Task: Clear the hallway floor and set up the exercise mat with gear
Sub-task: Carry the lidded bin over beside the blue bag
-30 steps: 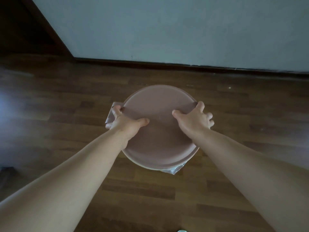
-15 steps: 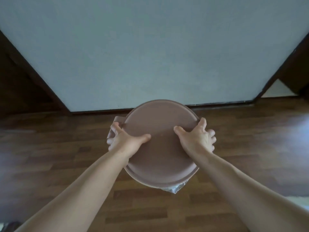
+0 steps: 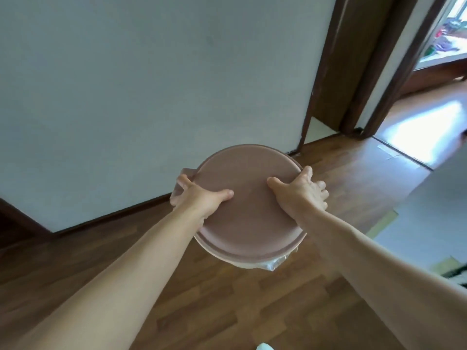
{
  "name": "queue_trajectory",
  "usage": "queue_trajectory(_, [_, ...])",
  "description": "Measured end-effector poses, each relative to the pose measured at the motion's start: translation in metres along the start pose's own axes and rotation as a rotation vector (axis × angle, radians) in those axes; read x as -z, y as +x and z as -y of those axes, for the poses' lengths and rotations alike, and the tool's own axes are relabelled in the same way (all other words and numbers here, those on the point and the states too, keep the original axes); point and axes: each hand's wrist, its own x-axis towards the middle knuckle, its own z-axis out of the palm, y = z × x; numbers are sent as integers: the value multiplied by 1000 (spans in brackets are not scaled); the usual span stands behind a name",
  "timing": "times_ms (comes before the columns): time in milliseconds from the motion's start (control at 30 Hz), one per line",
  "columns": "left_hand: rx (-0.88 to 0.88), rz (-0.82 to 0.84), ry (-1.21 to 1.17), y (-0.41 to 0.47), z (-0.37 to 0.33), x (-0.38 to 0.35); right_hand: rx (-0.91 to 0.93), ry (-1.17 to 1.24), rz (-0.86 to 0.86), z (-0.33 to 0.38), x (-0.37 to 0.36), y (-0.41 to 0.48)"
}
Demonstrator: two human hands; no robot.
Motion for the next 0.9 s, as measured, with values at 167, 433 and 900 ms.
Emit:
queue_trajectory(167, [-154,112,27,-40,-22,-27,-87,80,-136,-44,54,-22])
queue_trajectory(433, [-311,348,135,-126,-36,-91,-270,165,-313,-145,125,-63])
queue_trajectory(900, [-583,732,345,-401,-15,-253,-643,276,-604,-401,287,-205])
